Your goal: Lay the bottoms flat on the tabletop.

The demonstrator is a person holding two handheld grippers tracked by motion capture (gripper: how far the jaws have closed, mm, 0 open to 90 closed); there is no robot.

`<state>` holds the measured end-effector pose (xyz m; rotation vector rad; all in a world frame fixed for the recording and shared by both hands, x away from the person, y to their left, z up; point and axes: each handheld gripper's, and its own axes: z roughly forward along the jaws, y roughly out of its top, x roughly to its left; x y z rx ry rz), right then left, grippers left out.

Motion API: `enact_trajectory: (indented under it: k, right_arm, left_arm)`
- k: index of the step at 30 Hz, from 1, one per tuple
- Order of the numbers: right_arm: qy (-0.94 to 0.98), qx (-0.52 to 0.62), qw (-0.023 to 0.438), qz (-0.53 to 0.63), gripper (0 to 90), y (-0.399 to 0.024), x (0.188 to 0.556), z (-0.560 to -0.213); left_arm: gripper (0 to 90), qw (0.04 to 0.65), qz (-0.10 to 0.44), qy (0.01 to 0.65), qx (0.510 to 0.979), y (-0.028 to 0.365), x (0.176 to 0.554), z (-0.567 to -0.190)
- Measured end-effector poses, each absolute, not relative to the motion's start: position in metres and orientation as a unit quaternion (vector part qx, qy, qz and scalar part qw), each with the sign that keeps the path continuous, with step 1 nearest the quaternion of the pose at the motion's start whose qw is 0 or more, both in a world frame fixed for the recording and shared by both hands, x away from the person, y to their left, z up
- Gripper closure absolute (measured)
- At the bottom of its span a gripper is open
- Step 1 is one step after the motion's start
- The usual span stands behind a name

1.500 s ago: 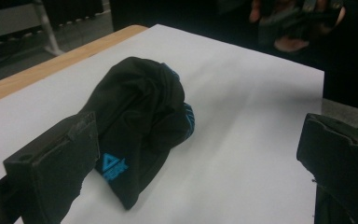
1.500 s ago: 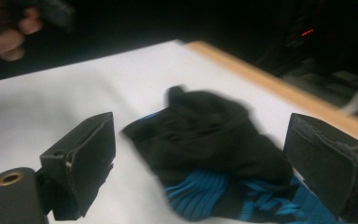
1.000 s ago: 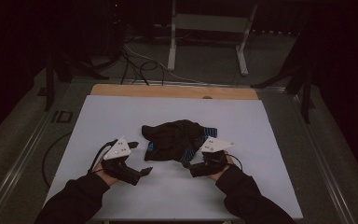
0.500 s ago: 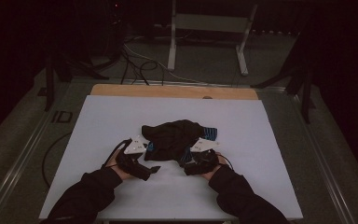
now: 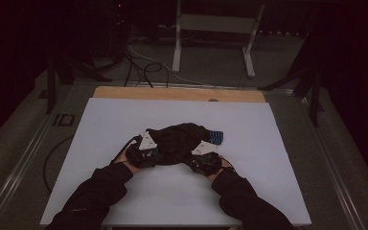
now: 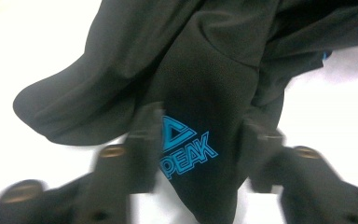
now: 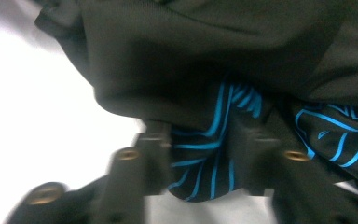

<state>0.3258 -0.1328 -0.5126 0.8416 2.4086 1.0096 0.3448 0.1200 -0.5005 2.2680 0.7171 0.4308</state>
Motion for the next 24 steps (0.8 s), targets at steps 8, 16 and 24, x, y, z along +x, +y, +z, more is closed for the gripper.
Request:
enact_trajectory:
  k: [8,16,24]
  right_arm:
    - [0.861,0.295,0.204,0.360,82.4,-0.141,0.326,-0.505]
    - [0.850,0.302,0.206,0.379,83.4,-0.162,0.317,-0.493]
    - [0.846,0.301,0.215,0.384,84.4,-0.184,0.307,-0.484]
  left_arm:
    - [87.0,0.363,0.182,0.292,0.866,0.127,0.346,-0.492]
    - [87.7,0.370,0.192,0.296,0.859,0.139,0.339,-0.481]
    - [87.7,0.374,0.191,0.307,0.854,0.154,0.332,-0.476]
